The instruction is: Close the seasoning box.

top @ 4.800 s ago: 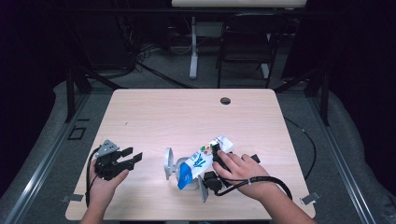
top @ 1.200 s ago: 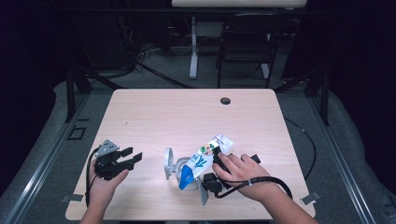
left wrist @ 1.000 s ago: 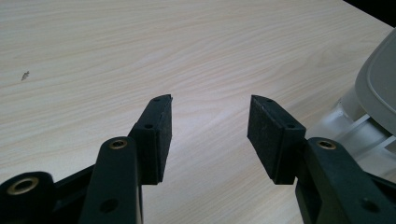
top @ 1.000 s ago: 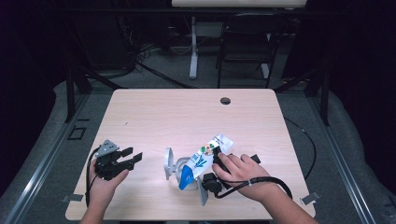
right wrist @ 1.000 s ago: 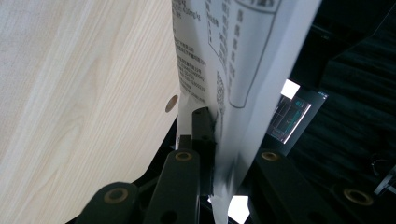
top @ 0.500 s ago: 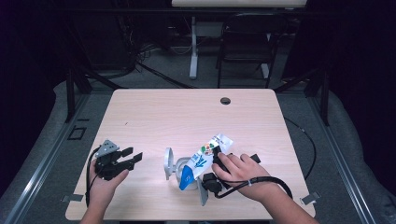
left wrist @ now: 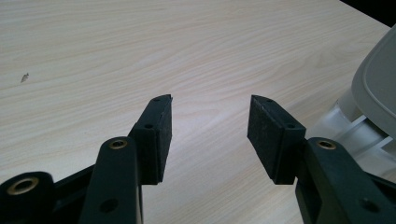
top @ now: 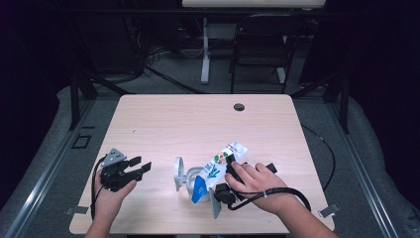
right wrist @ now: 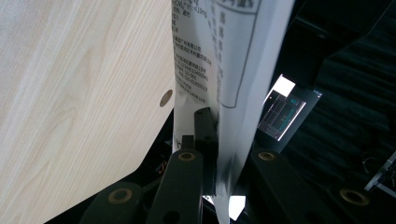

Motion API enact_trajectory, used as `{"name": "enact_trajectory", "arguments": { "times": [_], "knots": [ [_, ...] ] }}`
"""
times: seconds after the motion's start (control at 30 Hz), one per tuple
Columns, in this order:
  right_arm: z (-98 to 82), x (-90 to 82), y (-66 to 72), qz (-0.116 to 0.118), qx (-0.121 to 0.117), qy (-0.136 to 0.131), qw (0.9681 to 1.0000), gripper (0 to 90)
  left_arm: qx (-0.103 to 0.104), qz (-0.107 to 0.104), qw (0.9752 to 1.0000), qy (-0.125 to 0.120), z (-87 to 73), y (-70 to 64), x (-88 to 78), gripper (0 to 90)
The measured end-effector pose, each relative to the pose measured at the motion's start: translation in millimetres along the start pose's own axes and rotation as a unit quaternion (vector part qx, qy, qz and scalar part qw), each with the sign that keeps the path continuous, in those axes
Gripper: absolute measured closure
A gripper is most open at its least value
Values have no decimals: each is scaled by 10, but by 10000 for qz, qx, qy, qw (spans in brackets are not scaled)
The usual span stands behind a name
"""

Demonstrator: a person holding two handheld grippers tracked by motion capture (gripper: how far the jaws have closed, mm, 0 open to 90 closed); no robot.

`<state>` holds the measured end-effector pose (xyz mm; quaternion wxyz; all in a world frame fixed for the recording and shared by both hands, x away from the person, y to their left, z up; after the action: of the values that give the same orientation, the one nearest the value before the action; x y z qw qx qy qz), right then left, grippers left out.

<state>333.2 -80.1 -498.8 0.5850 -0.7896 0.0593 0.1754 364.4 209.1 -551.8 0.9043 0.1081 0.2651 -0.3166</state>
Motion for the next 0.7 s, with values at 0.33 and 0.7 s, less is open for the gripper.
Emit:
{"name": "enact_trajectory", "arguments": {
  "times": [0.33,0.7],
  "knots": [
    [-15,-20,-39,-72,-67,71,9999,870,-22,1,10000,-18,4,2,-5,505],
    [-37,-25,-50,-109,-130,71,9998,870,-3,5,10000,-13,6,0,-4,505]
  ]
}}
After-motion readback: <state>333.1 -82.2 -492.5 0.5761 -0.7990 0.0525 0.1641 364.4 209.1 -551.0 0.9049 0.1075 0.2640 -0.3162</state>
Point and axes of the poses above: each handheld gripper's, and its own axes: x roughly forward along the jaws, z roughly out of its top, y roughly to its left, the point moved 8 cm from there along x, roughly forward along the jaws, and after that the axes turned 11 degrees about x, right-handed, at the moved point
